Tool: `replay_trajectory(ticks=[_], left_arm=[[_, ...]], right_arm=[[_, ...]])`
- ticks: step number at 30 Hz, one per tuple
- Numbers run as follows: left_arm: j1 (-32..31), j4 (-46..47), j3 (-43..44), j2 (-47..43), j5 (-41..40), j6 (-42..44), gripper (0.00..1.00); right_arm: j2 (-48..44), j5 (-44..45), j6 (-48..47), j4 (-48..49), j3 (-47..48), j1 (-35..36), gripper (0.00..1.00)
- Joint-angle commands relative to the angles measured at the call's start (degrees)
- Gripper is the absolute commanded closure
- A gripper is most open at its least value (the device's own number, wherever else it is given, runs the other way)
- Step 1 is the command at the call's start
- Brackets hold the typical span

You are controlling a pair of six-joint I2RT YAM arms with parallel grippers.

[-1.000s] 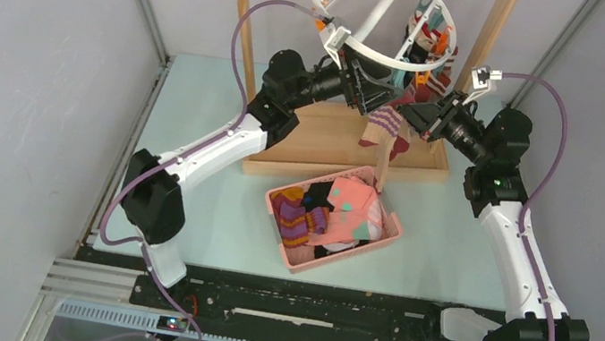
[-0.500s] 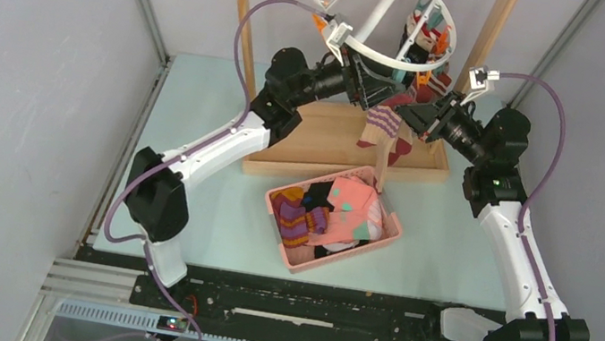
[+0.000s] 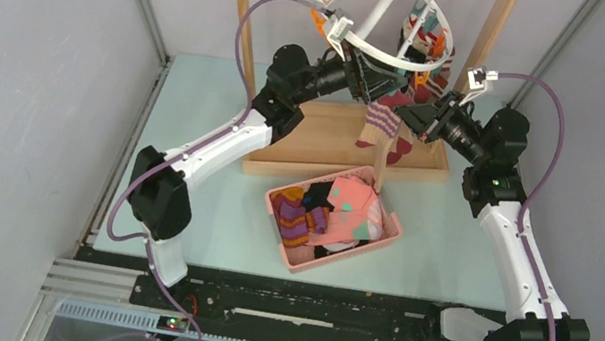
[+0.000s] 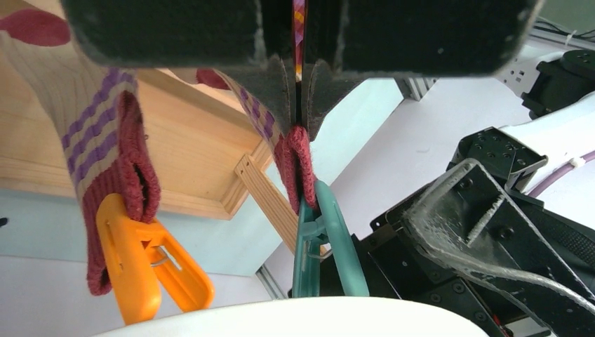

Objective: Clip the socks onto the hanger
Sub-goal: Clamp the sock onto the hanger.

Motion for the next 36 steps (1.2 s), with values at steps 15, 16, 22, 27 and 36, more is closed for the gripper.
replay_trajectory(ticks=[15, 16, 22, 27, 36], left_arm=[[-0.25, 1.92, 3.84, 0.02, 0.06, -1.06, 0.73], [-0.22, 1.95, 3.72, -0.06, 0.02, -1.07, 0.73], [-0.1, 2.69, 2.51, -0.53, 0.23, -1.4, 0.63], [0.01, 2.67, 2.03, -0.48, 0.17, -1.28, 0.45], [-0.19, 2.67, 2.8, 0.46, -0.53, -1.49, 0.33]], right_arm=[[-0.64, -0.22, -0.78, 1.04, 2.7, -0.02, 1.0], [-0.72, -0.25, -0.69, 1.1, 2.68, -0.11, 1.0], [-0.86, -0.3, -0.89, 0.67, 2.7, -0.21, 1.0], [-0.73, -0.49, -0.49, 1.27, 2.68, -0.21, 1.0], [-0.58, -0.49, -0.46, 1.71, 2.72, -0.21, 1.0]])
